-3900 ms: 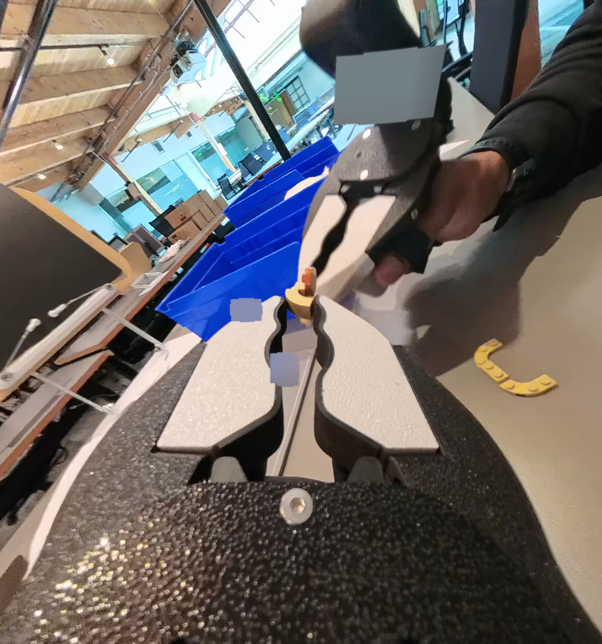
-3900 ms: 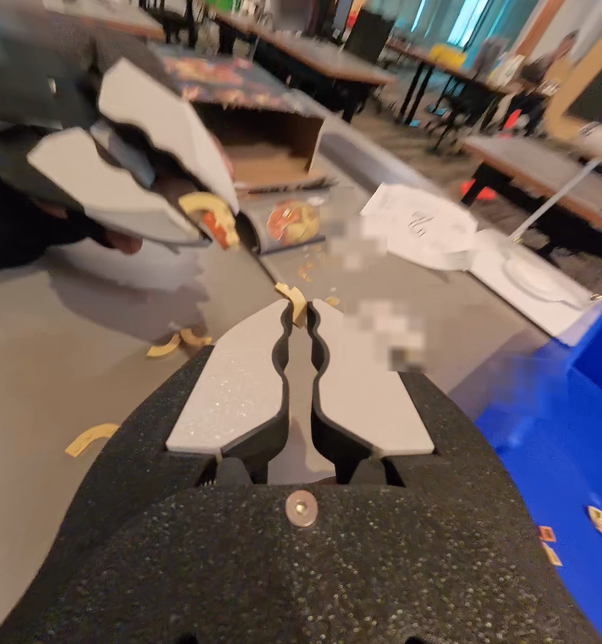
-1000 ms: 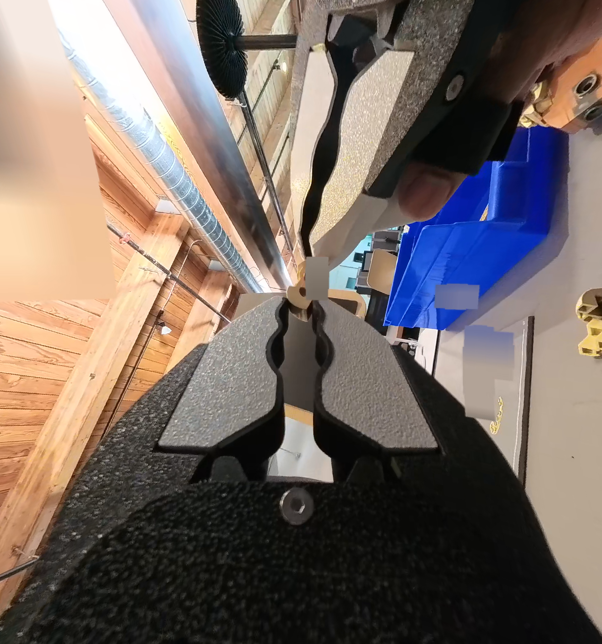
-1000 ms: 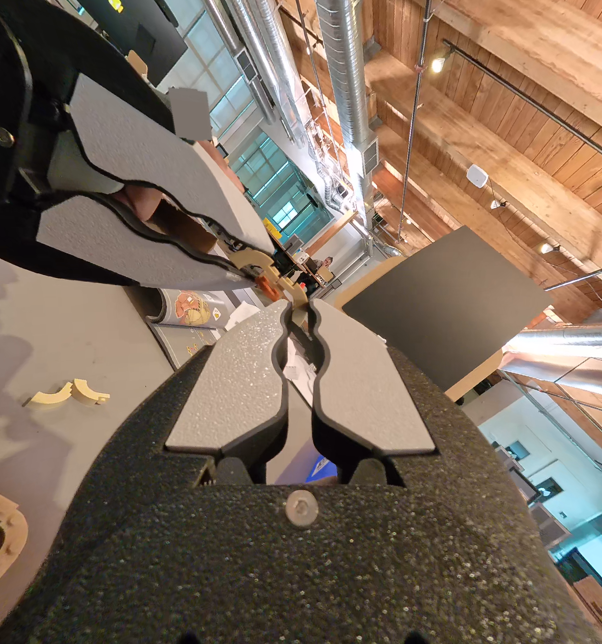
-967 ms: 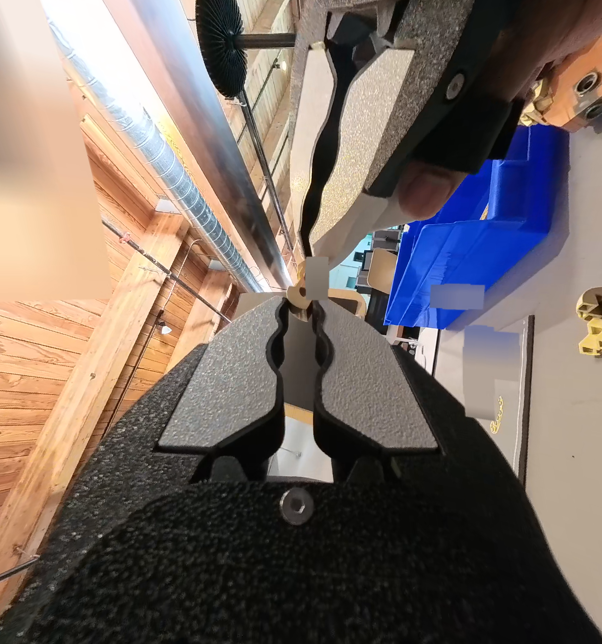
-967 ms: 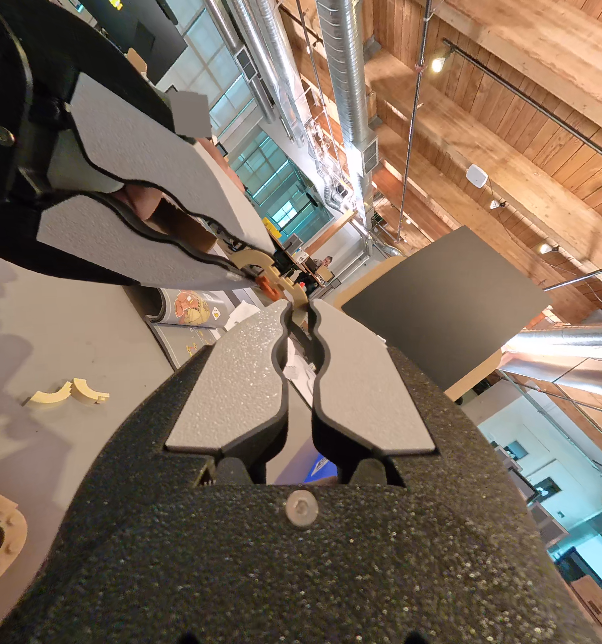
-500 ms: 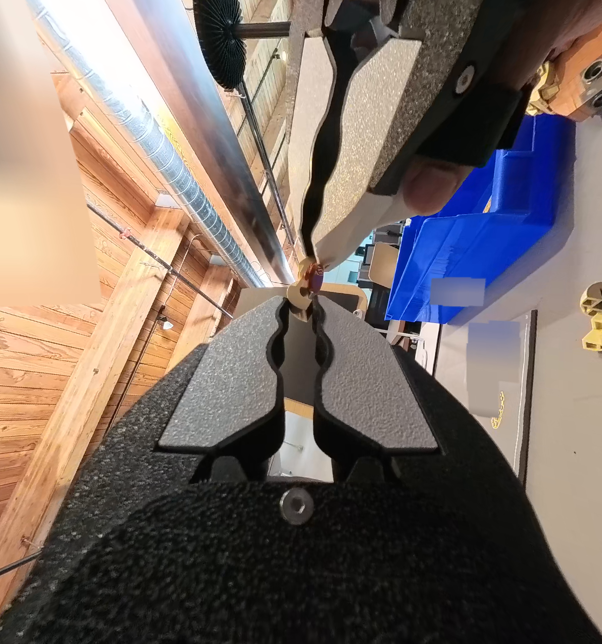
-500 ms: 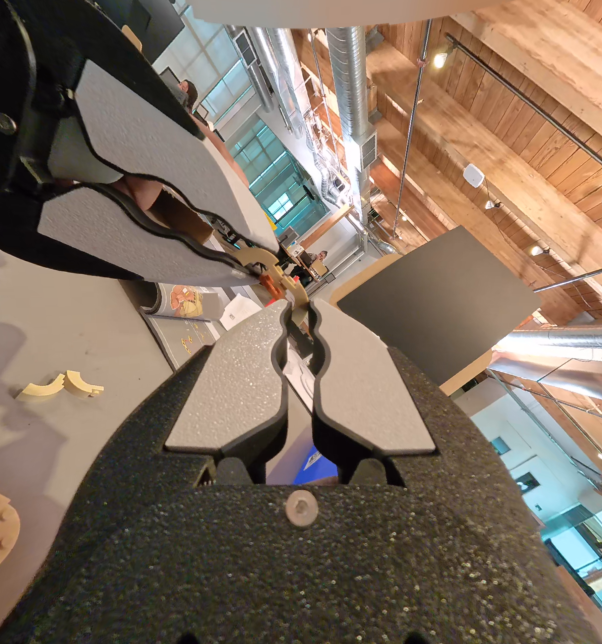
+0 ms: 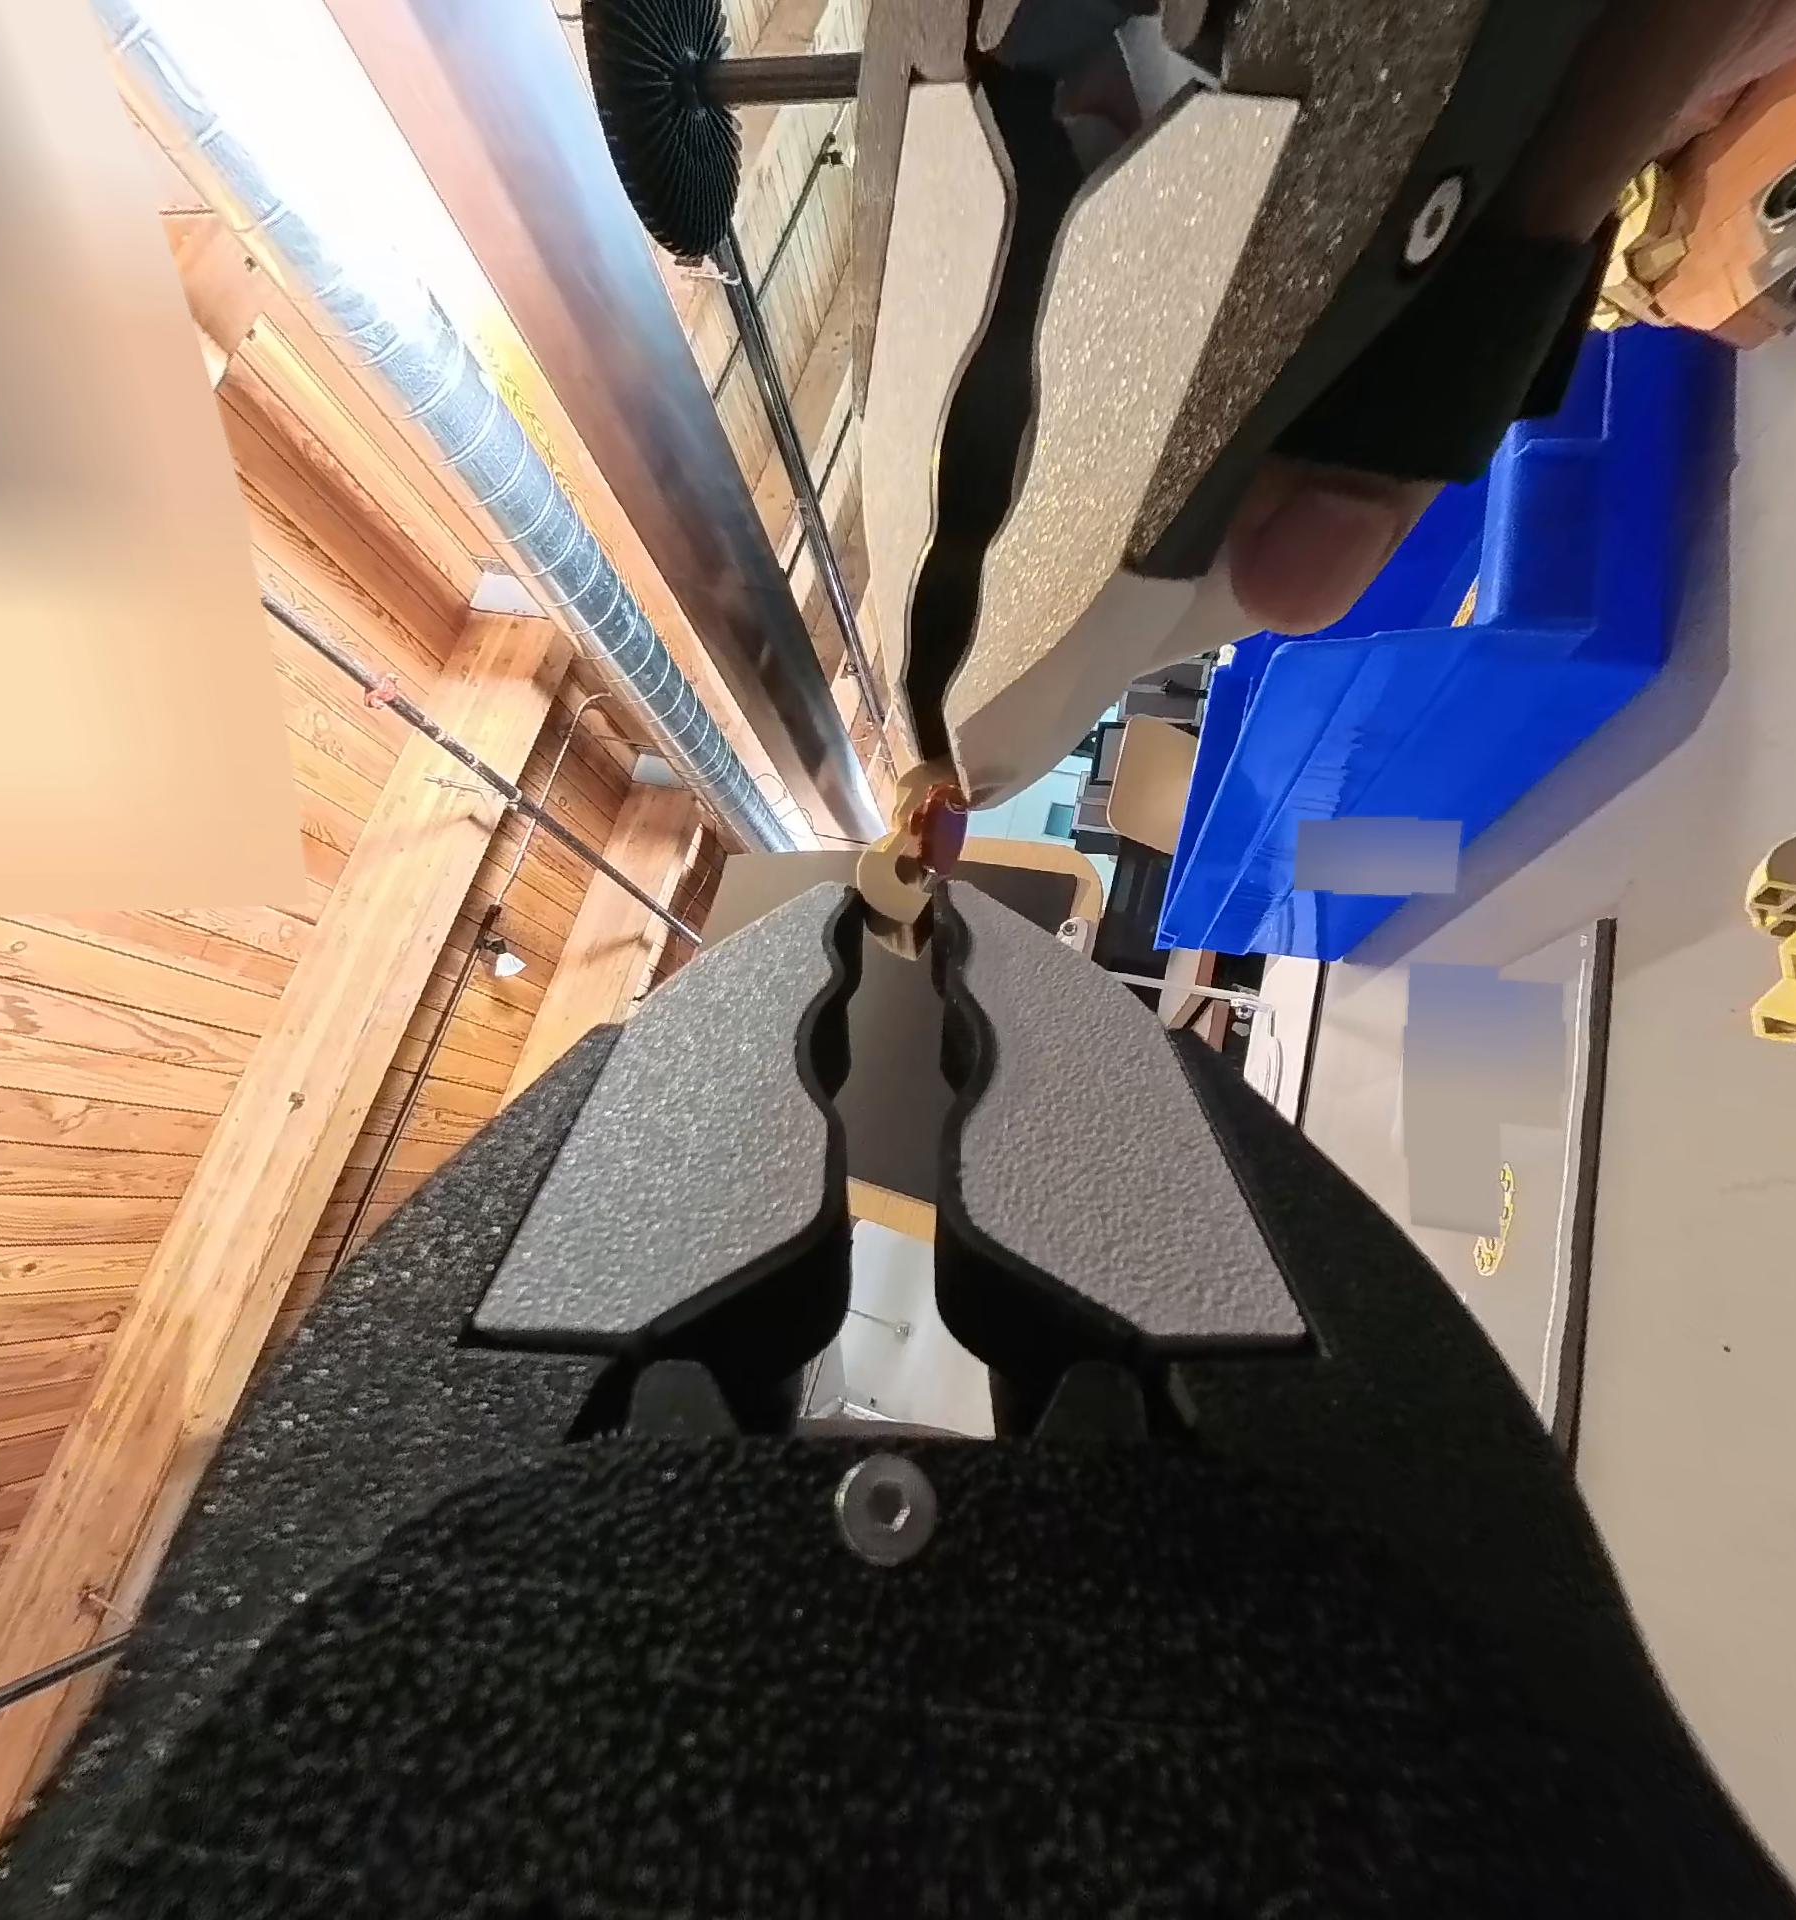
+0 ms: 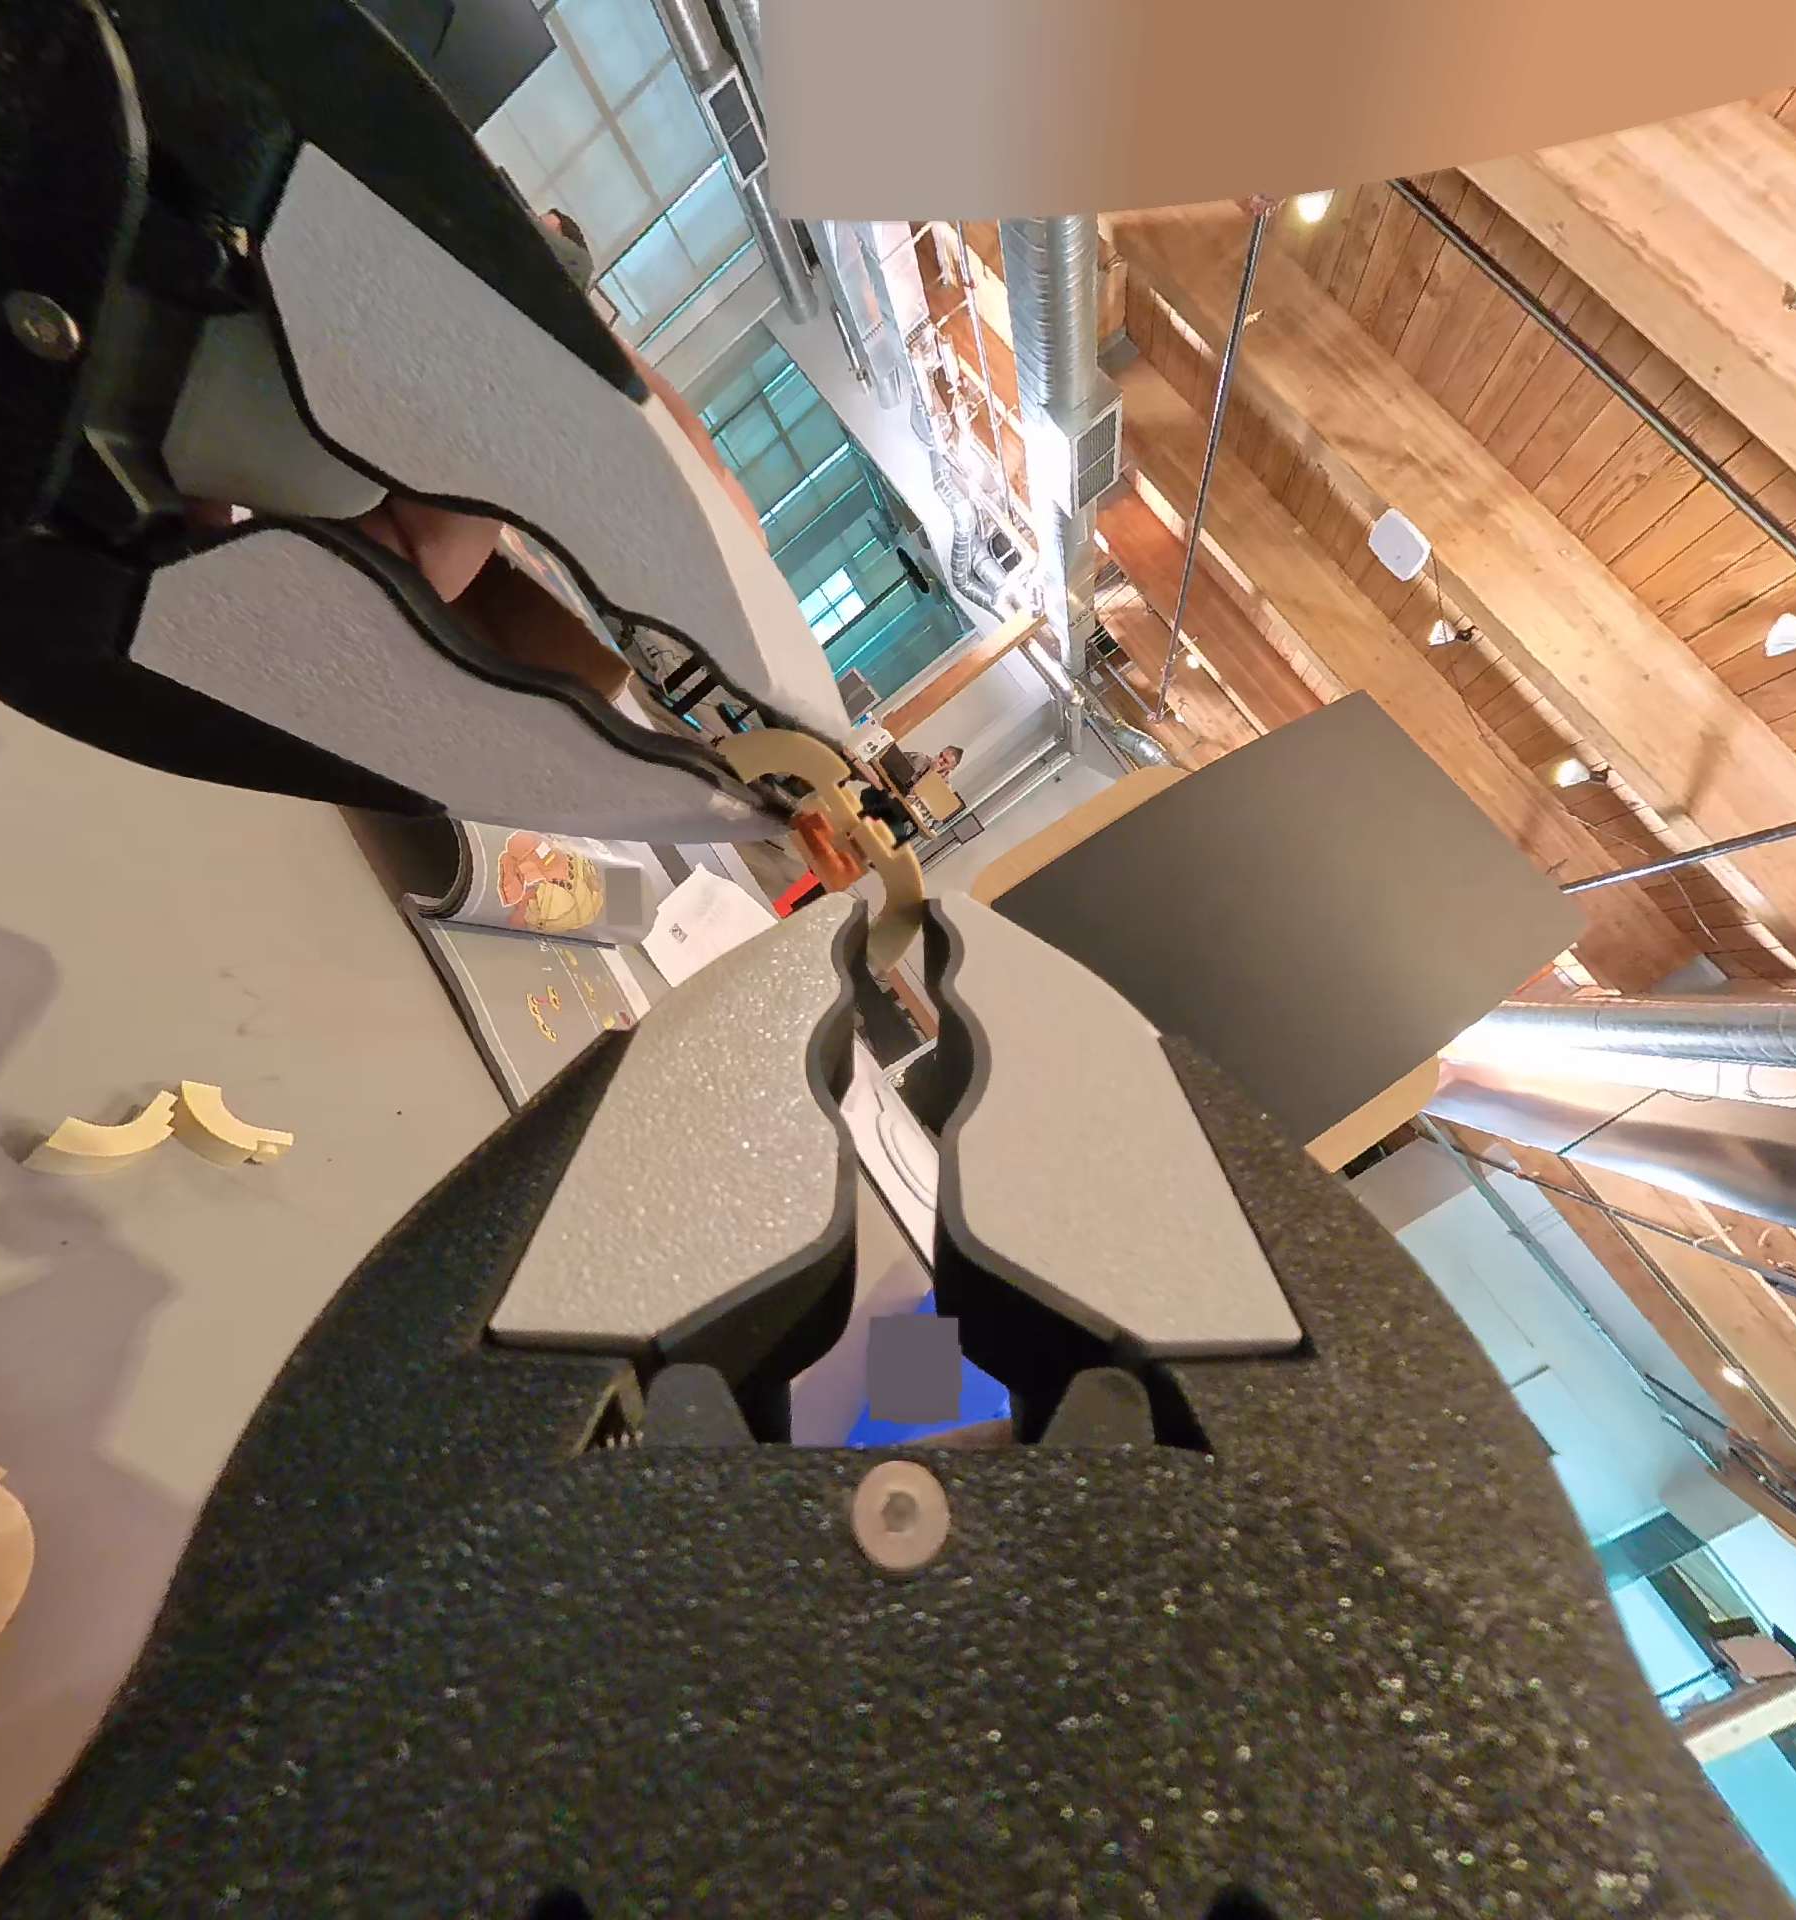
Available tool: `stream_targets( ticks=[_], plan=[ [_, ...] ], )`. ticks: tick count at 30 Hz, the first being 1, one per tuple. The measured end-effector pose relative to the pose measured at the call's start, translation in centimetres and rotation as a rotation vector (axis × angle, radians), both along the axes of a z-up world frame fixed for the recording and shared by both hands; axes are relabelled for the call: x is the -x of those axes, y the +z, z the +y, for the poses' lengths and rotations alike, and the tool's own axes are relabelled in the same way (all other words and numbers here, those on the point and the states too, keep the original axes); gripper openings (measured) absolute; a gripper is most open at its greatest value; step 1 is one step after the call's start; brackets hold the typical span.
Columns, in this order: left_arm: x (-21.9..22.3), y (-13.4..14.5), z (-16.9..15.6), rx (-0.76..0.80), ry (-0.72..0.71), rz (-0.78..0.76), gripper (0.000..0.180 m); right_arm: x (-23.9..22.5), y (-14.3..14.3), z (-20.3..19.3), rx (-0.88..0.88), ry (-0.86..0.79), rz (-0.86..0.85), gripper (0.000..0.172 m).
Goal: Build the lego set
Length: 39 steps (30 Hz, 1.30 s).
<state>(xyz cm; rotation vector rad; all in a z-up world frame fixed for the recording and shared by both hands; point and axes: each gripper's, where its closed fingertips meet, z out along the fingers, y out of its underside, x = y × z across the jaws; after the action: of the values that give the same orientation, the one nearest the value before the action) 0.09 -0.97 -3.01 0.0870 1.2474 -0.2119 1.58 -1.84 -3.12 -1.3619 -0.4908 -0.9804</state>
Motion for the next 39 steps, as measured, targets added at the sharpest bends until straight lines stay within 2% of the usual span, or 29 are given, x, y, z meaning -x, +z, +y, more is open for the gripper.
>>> stream_targets(
  ticks=[39],
  plan=[
    [0.15, -0.15, -0.37, -0.057, 0.016, -0.018, 0.011, -0.18, -0.27, 0.16, 0.054, -0.018, -0.035, 0.009]
  ],
)
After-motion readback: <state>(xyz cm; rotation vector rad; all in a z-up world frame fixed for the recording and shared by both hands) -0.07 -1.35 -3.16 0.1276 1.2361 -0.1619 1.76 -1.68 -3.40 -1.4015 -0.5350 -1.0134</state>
